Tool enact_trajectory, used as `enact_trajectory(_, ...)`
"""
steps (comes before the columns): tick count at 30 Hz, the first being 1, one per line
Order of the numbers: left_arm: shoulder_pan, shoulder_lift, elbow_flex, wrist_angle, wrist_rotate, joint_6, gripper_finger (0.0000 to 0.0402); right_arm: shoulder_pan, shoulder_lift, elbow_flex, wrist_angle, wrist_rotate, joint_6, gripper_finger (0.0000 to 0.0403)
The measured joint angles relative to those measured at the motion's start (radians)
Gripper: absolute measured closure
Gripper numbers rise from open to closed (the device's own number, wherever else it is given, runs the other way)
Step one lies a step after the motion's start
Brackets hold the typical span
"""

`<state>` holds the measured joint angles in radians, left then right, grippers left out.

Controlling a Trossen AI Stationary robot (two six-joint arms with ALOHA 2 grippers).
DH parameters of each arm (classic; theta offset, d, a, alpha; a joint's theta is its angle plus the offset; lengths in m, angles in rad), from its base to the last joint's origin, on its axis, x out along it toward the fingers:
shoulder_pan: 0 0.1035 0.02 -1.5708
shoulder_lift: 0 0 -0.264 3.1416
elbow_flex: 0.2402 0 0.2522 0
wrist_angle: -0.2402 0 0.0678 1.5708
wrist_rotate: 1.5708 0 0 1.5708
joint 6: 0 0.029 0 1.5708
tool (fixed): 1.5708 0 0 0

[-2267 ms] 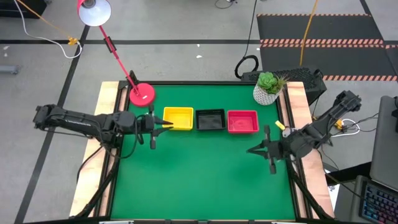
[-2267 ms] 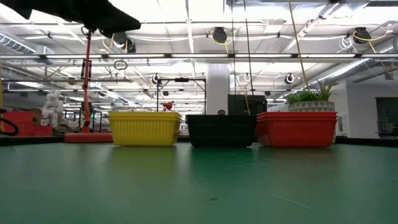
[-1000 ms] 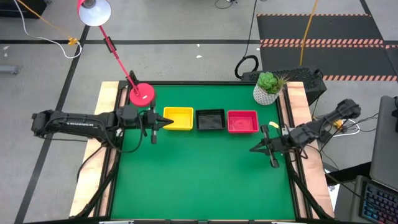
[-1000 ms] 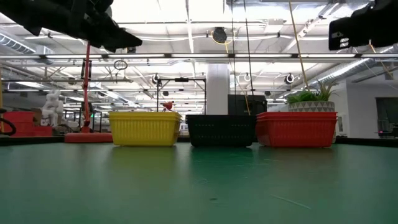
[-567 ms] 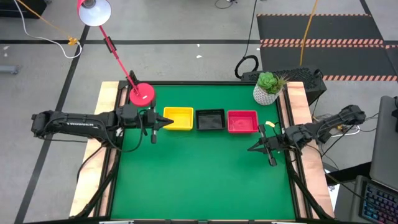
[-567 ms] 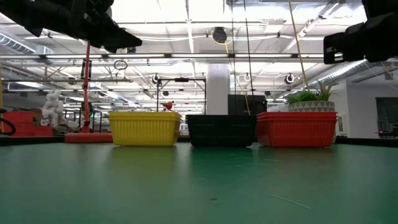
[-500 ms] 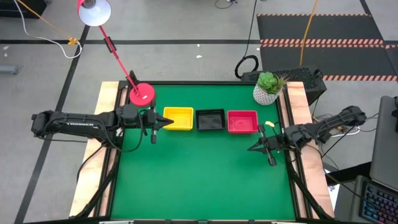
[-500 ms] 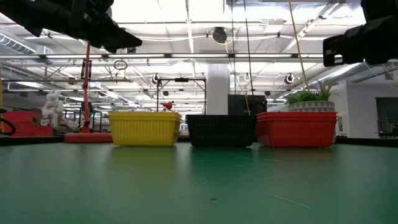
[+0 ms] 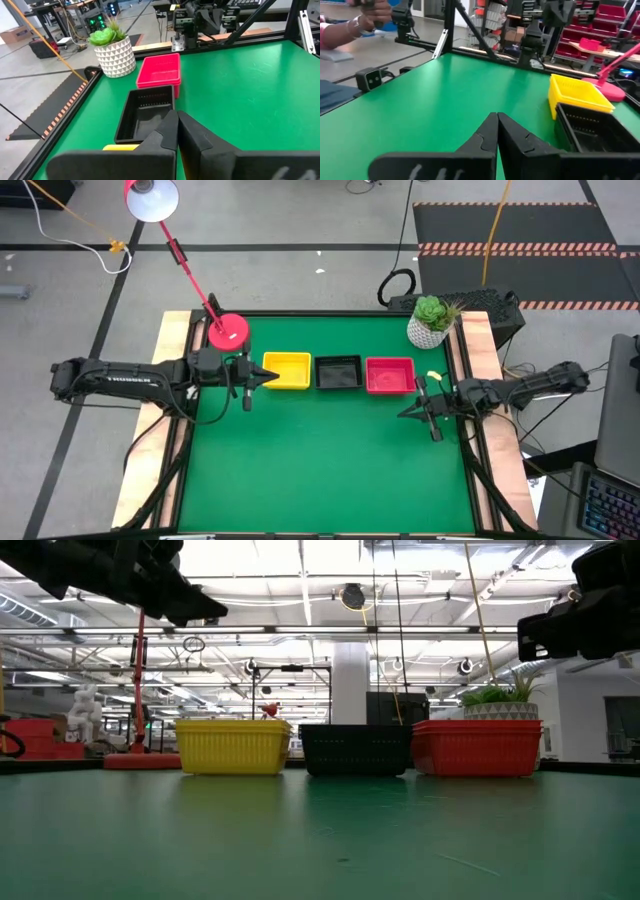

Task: Stack baskets by color
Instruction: Return to Home Position

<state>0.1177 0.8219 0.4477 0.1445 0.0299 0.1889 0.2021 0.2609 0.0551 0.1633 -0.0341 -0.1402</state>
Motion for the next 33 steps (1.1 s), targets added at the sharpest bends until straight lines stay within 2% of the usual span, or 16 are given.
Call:
enact_trajectory(16,-0.001,0.0,0.0,-0.023,0.015,-0.042,0.0386,-0.071,-0.261,-0.002,-0.158,-0.046,-0.037,0.0403)
enact_trajectory(30,-0.023,-0.025,0.0,-0.065,0.019,-0.07,0.0398,-0.152,-0.259,-0.003,-0.153,-0.066,-0.085,0.0403)
enact_trajectory(33,-0.023,-0.043,0.0,-0.092,0.018,-0.082,0.0393,-0.182,-0.26,-0.003,-0.162,-0.026,-0.088,0.0403)
